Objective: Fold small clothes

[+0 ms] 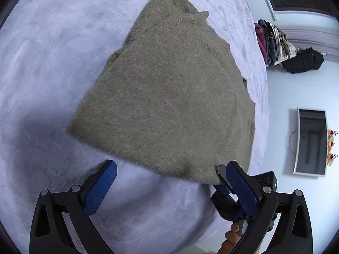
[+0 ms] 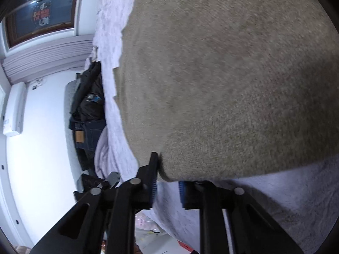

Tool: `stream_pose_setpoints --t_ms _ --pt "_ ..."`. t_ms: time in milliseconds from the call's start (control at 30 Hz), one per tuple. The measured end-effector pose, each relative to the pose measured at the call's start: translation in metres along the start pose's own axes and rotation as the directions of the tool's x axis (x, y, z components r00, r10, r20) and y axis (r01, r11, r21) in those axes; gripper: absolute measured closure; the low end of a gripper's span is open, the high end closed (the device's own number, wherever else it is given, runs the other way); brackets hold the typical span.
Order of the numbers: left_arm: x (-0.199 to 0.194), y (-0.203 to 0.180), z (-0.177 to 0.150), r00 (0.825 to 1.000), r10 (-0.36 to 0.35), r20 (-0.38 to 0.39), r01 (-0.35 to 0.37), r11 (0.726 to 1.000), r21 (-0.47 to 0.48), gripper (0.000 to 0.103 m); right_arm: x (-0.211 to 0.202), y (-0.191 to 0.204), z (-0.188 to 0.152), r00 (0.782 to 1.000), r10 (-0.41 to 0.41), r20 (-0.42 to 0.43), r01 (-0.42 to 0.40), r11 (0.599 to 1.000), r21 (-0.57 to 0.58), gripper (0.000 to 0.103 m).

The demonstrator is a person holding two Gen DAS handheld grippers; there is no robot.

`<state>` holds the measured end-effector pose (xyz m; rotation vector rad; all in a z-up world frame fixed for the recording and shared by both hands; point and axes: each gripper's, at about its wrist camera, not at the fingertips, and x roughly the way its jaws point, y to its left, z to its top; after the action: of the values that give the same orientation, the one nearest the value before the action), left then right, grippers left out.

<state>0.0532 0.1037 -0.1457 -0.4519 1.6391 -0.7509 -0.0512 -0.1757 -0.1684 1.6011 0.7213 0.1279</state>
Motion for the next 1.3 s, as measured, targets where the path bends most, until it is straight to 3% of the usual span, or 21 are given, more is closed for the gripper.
stream_pose_setpoints --t_ms 100,267,333,400,500,533,633,733,867,900,933,1000,1100,1167,1267,1300 --pt "0.011 -0.011 0.009 1.000 -0.020 0.023 0.020 1.000 0.009 0.000 -0.006 0.015 0.003 0.999 0.040 0.009 -0.040 0.998 -0.051 0.087" --pt "0.023 -0.027 0.031 0.996 -0.011 0.092 0.009 1.000 0.025 0.000 -0.008 0.027 0.005 1.000 0.017 -0.012 -0.018 0.995 -0.099 0.087" --pt "0.021 -0.035 0.038 0.990 0.029 0.140 -0.036 0.998 0.050 0.000 -0.007 0.026 0.004 1.000 0.008 -0.021 -0.010 0.995 -0.101 0.087" --pt "0.021 -0.040 0.041 0.972 0.131 0.194 -0.145 0.987 0.062 0.001 -0.006 0.025 0.003 1.000 -0.002 -0.030 -0.001 0.995 -0.104 0.087" --pt "0.024 -0.041 0.045 0.941 0.257 0.221 -0.278 0.958 0.067 0.028 -0.005 0.022 -0.001 0.998 -0.028 -0.050 0.022 0.993 -0.119 0.087" --pt "0.025 -0.040 0.045 0.927 0.298 0.229 -0.321 0.945 0.069 0.043 -0.006 0.023 -0.002 0.997 -0.041 -0.061 0.032 0.991 -0.128 0.086" --pt "0.024 -0.043 0.044 0.901 0.348 0.260 -0.388 0.914 0.119 0.073 -0.012 0.024 -0.004 0.992 -0.089 -0.088 0.074 0.984 -0.160 0.084" --pt "0.025 -0.062 0.035 0.847 0.410 0.338 -0.500 0.831 0.243 0.082 -0.025 0.035 -0.004 0.983 -0.154 -0.095 0.130 0.966 -0.224 0.084" --pt "0.034 -0.096 0.010 0.751 0.446 0.487 -0.650 0.630 0.425 0.086 -0.050 0.065 0.005 0.969 -0.244 -0.045 0.215 0.916 -0.339 0.083" --pt "0.036 -0.102 0.005 0.734 0.444 0.514 -0.671 0.590 0.449 0.086 -0.056 0.076 0.013 0.965 -0.261 -0.028 0.233 0.902 -0.364 0.079" --pt "0.038 -0.106 0.001 0.723 0.437 0.535 -0.685 0.556 0.471 0.086 -0.059 0.087 0.022 0.963 -0.268 -0.016 0.242 0.892 -0.383 0.059" --pt "0.039 -0.113 -0.005 0.708 0.422 0.566 -0.702 0.506 0.500 0.086 -0.058 0.108 0.039 0.959 -0.285 -0.009 0.255 0.873 -0.416 0.029" --pt "0.039 -0.120 -0.012 0.694 0.401 0.598 -0.717 0.466 0.519 0.086 -0.037 0.144 0.064 0.947 -0.317 -0.046 0.254 0.830 -0.496 0.028" --pt "0.036 -0.121 -0.022 0.689 0.384 0.615 -0.723 0.434 0.538 0.086 -0.011 0.162 0.078 0.935 -0.333 -0.122 0.225 0.823 -0.521 0.028" --pt "0.039 -0.123 -0.030 0.684 0.358 0.635 -0.728 0.391 0.563 0.086 0.043 0.192 0.093 0.887 -0.390 -0.249 0.192 0.800 -0.568 0.024" --pt "0.039 -0.123 -0.032 0.684 0.350 0.640 -0.728 0.379 0.571 0.086 0.066 0.201 0.096 0.857 -0.422 -0.297 0.182 0.786 -0.591 0.023"
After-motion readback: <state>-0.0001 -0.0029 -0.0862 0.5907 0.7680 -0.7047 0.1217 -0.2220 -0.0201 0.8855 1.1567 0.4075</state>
